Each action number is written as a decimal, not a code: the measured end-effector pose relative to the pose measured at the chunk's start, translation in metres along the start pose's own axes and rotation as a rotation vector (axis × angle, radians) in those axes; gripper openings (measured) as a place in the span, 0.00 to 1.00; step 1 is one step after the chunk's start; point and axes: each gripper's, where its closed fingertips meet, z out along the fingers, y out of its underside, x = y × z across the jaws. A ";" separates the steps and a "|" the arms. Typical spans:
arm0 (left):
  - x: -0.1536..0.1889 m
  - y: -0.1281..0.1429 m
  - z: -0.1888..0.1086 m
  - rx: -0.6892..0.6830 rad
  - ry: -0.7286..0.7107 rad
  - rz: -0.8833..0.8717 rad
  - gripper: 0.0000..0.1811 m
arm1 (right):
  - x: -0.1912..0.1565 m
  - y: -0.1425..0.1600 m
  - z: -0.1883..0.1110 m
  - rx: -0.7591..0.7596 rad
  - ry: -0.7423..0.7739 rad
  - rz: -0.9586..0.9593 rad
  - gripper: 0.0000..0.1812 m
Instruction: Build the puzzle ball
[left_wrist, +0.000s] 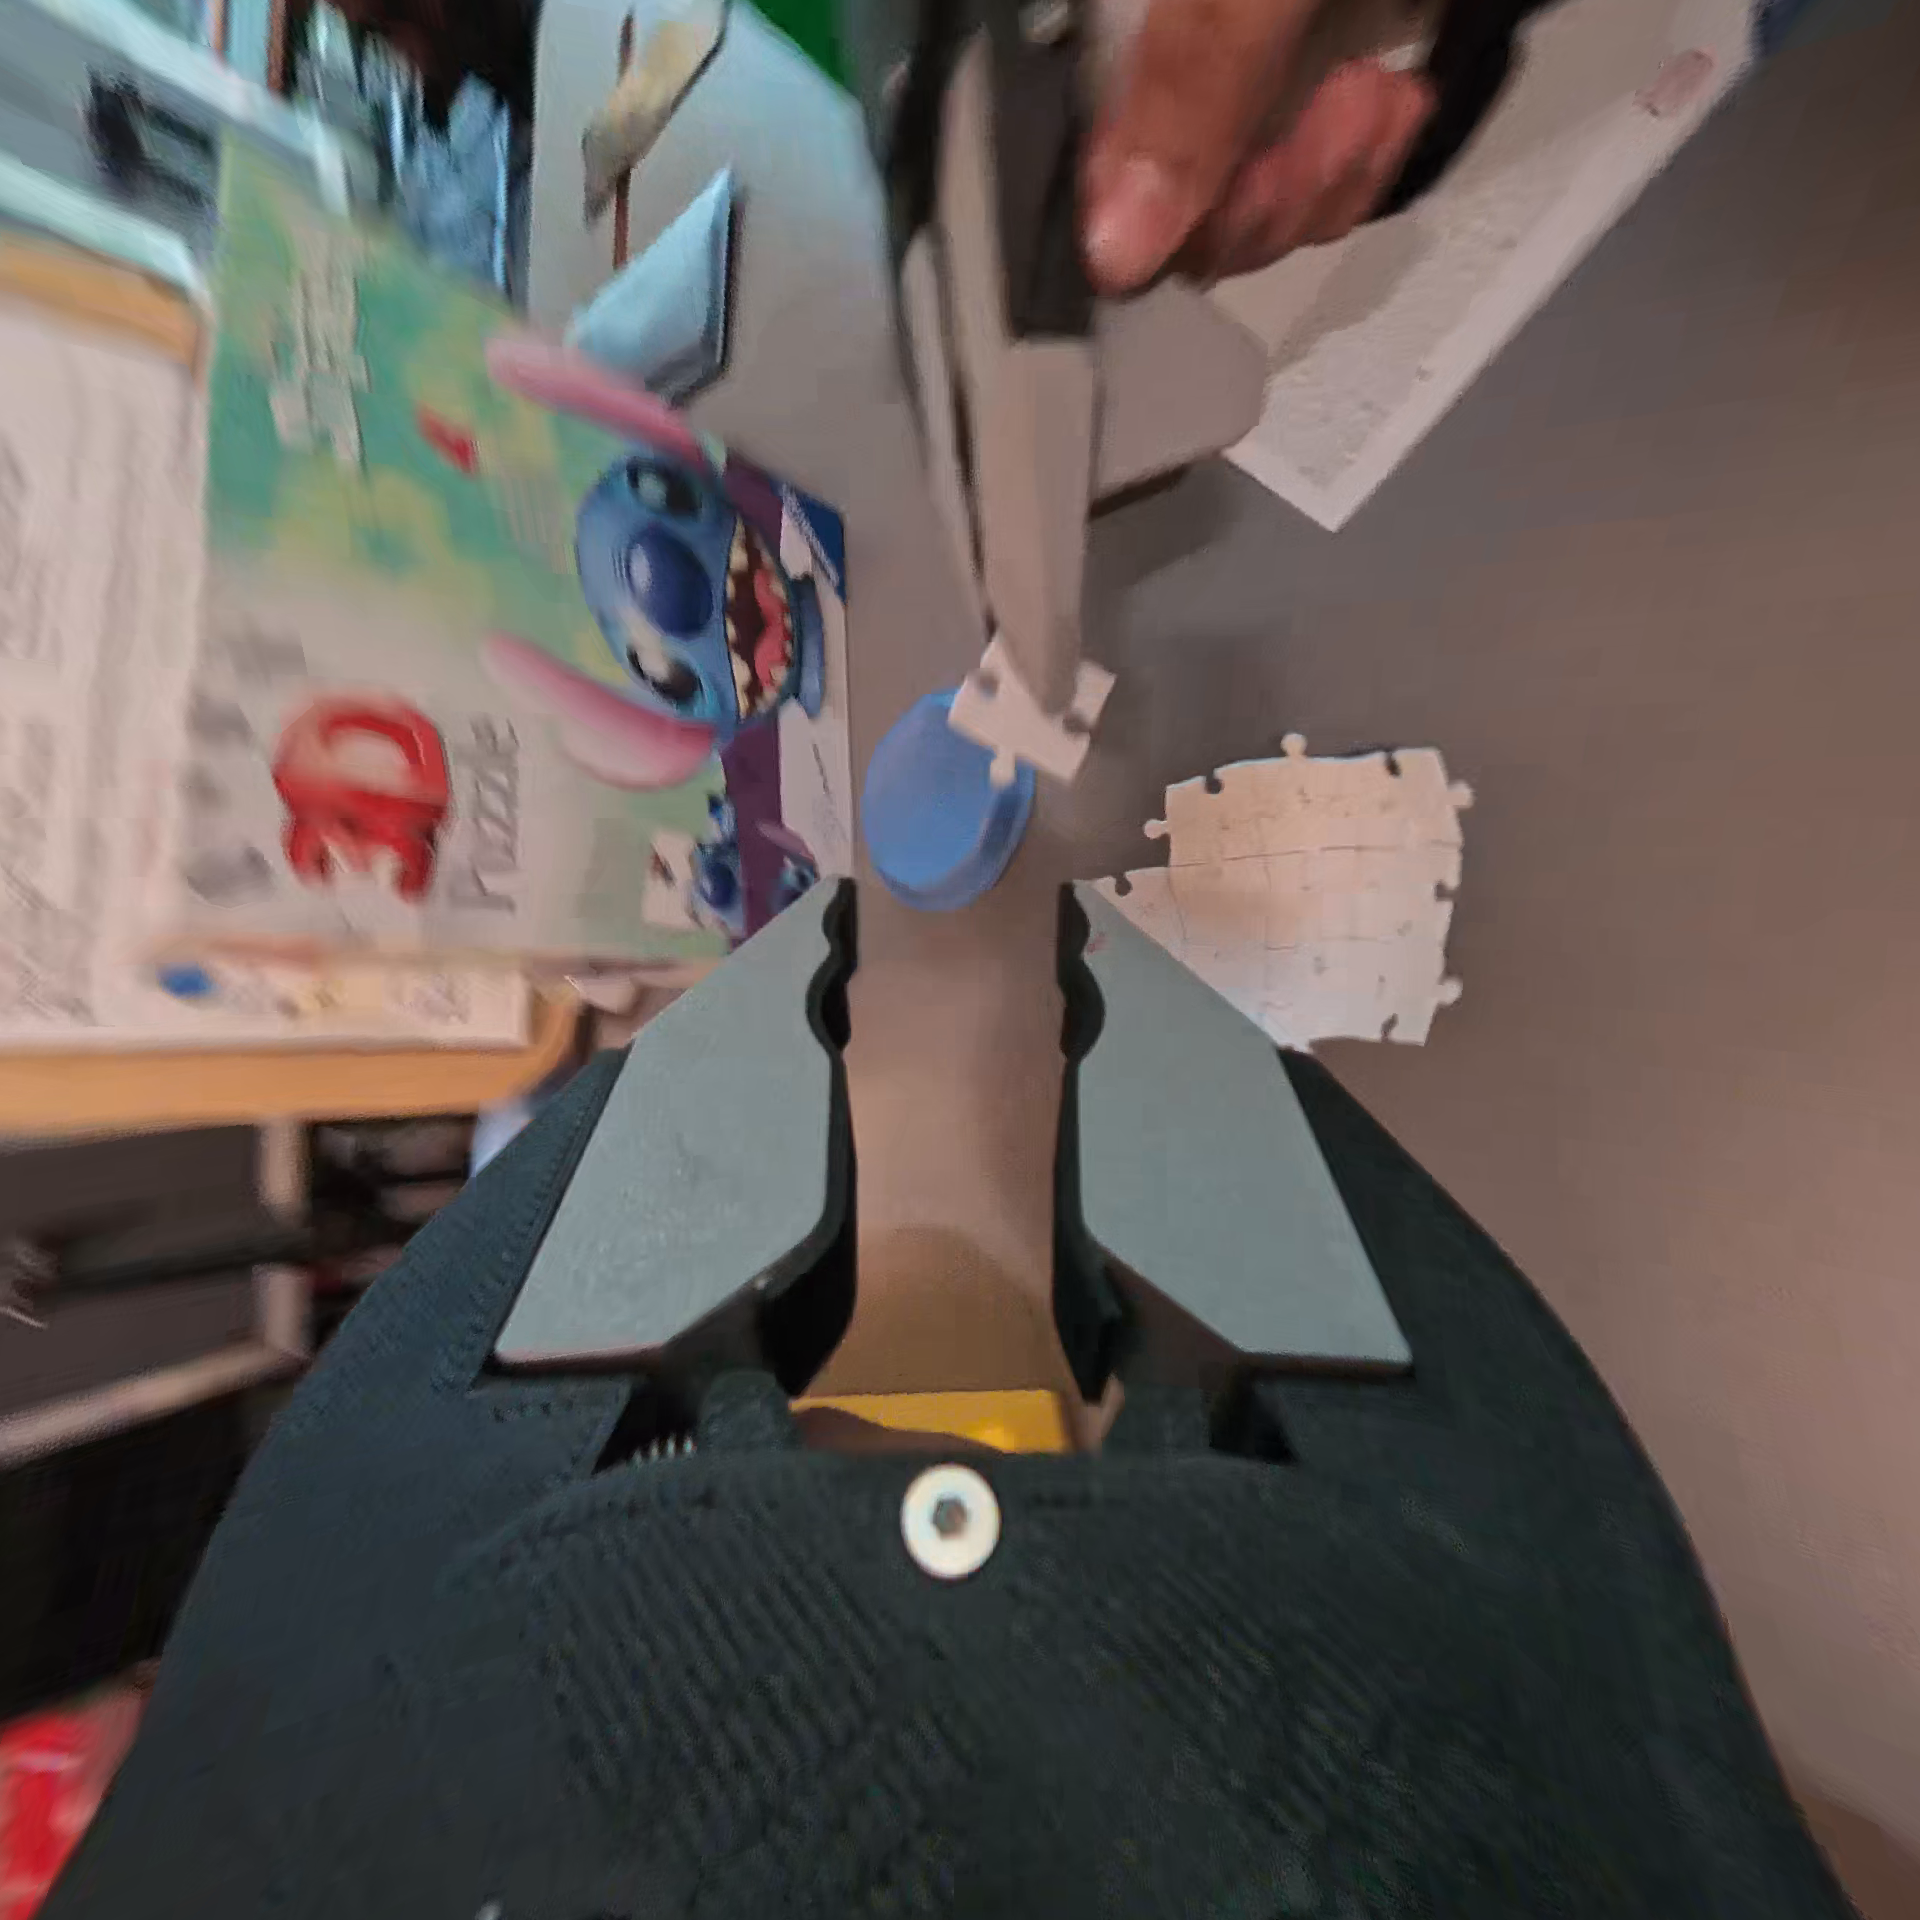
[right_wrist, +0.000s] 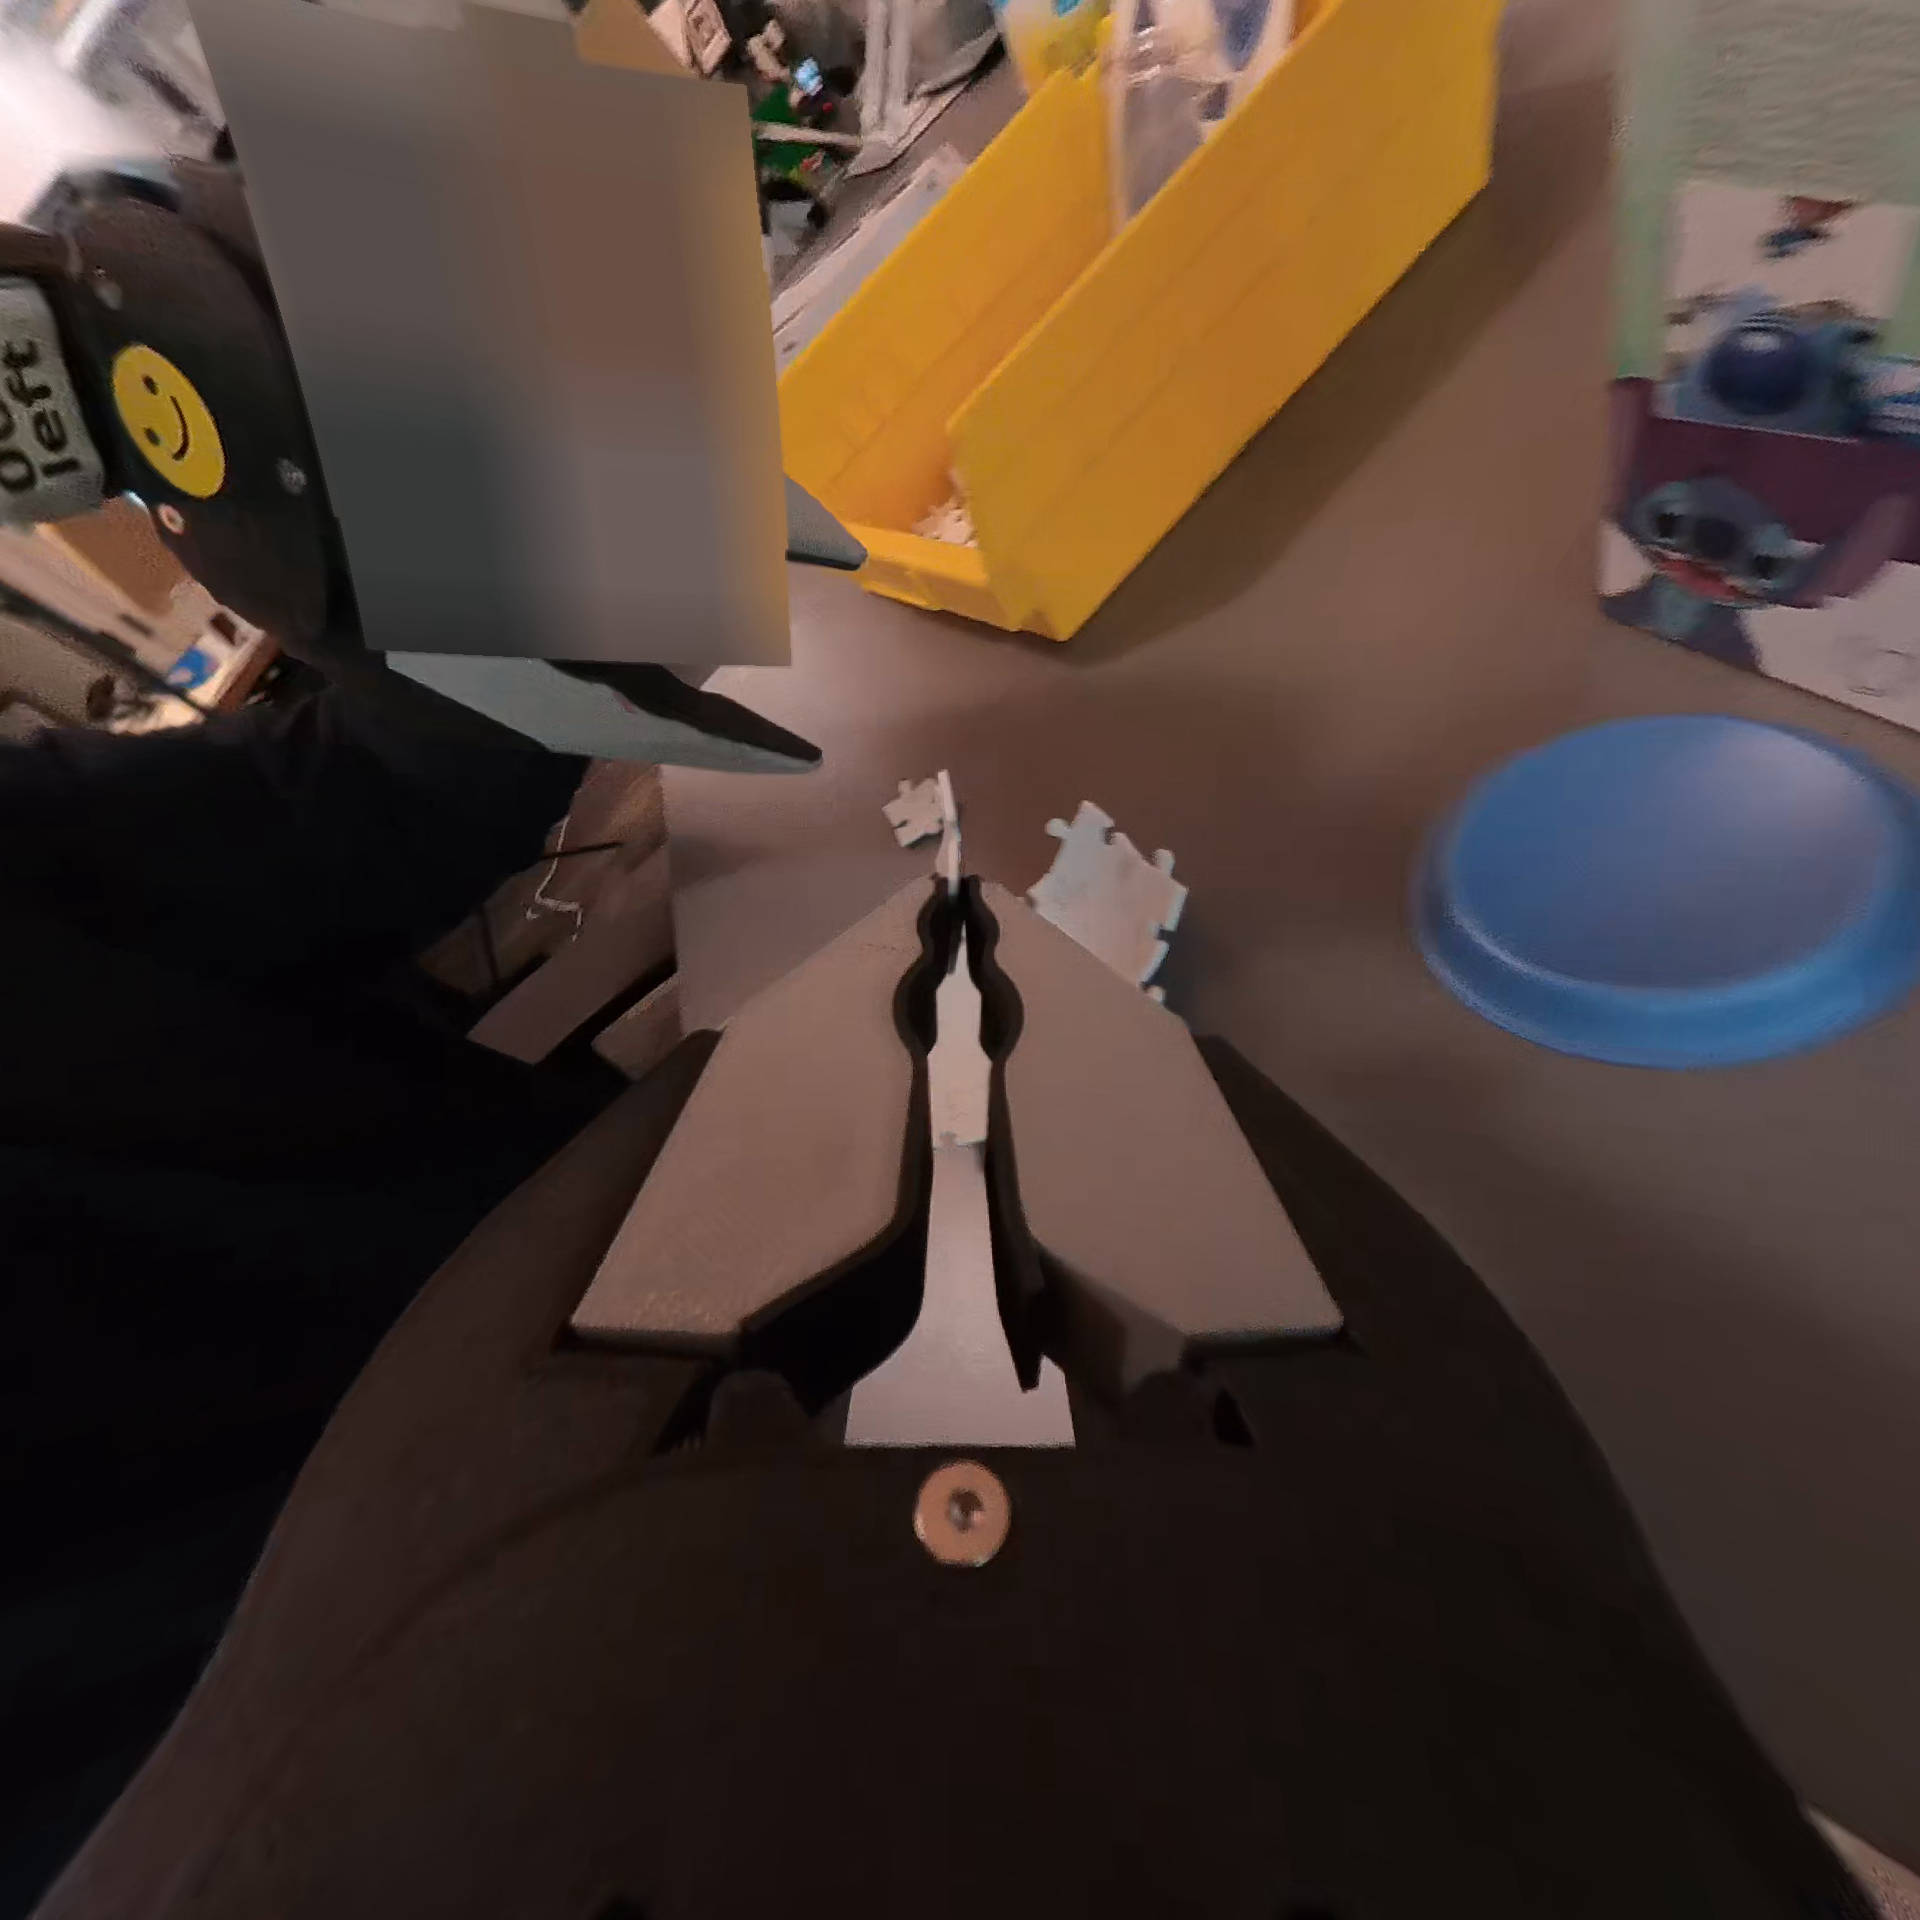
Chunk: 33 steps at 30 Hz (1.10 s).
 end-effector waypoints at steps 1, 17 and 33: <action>-0.001 0.010 0.005 -0.022 0.025 -0.120 0.20 | 0.008 -0.001 -0.005 0.019 0.020 0.012 0.00; 0.053 0.071 0.061 -0.068 0.334 -0.790 0.23 | 0.050 0.023 0.011 -0.072 -0.060 0.126 0.00; 0.074 0.072 0.063 0.018 0.441 -0.862 0.21 | 0.057 0.036 0.028 -0.335 -0.079 0.048 0.00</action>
